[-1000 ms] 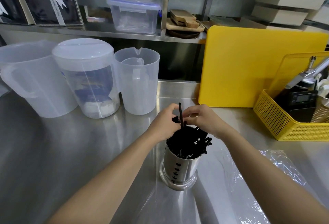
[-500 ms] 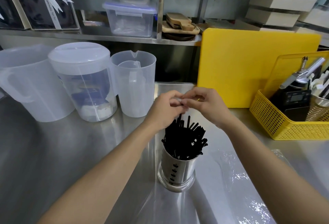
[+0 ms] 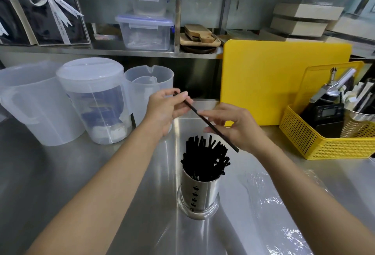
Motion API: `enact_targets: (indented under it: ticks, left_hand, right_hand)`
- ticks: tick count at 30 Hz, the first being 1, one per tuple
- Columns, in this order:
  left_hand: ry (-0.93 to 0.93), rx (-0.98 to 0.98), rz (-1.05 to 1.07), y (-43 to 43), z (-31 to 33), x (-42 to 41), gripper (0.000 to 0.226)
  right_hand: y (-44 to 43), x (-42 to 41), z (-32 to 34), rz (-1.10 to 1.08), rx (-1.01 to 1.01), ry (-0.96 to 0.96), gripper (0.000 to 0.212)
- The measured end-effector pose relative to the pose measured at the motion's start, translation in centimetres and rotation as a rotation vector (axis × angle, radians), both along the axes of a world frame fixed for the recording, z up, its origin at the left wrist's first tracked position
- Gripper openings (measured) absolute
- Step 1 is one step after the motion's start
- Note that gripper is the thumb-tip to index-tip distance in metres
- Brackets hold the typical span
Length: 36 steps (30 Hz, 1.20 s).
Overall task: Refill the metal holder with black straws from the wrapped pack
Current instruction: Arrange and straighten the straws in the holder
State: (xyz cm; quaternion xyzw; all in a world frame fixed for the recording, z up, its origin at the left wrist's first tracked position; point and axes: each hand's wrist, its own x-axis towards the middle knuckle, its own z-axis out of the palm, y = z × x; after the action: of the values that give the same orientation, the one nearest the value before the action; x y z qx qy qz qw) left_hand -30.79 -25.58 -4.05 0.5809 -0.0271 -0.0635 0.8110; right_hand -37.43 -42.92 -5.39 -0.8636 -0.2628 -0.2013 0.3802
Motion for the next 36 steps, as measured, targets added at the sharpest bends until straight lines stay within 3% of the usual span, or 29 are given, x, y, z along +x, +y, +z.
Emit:
enact_targets:
  ticks: [3,7,11,16,19,27,33,36]
  left_hand:
    - [0.123,0.006,-0.132,-0.1,-1.9,-0.3,0.014]
    - [0.102,0.261,-0.063,-0.2,-3.5,-1.0,0.013]
    - [0.019,0.356,-0.016,0.5,-3.8,-2.0,0.011]
    - [-0.045,0.443,-0.02,0.8,-4.2,-3.6,0.006]
    - [-0.089,0.488,-0.028,1.0,-4.5,-4.3,0.003]
    - [-0.433,0.682,0.048,0.4,-2.9,-6.2,0.006]
    - [-0.761,0.801,-0.154,-4.3,-1.7,-10.4,0.018]
    - [-0.803,0.827,-0.288,-7.8,-3.3,-11.9,0.021]
  right_hand:
    - [1.1,-0.8,0.4,-0.002,0.121,-0.103,0.023]
    - [1.6,-1.8,1.0,-0.118,0.349,-0.062,0.004]
    - [1.0,-2.6,1.0,-0.15,0.357,0.105,0.025]
    - [0.9,-3.4,-1.0,-0.181,0.258,0.333,0.02]
    - [0.9,-3.8,-2.2,-0.223,0.26,0.36,0.019]
    - [0.5,-4.8,-2.8,-0.367,0.293,0.301,0.013]
    - [-2.7,-8.6,-4.6,-0.55,0.241,0.322,0.014]
    - [-5.4,-11.2,-6.1,-0.616,0.194,0.343,0.012]
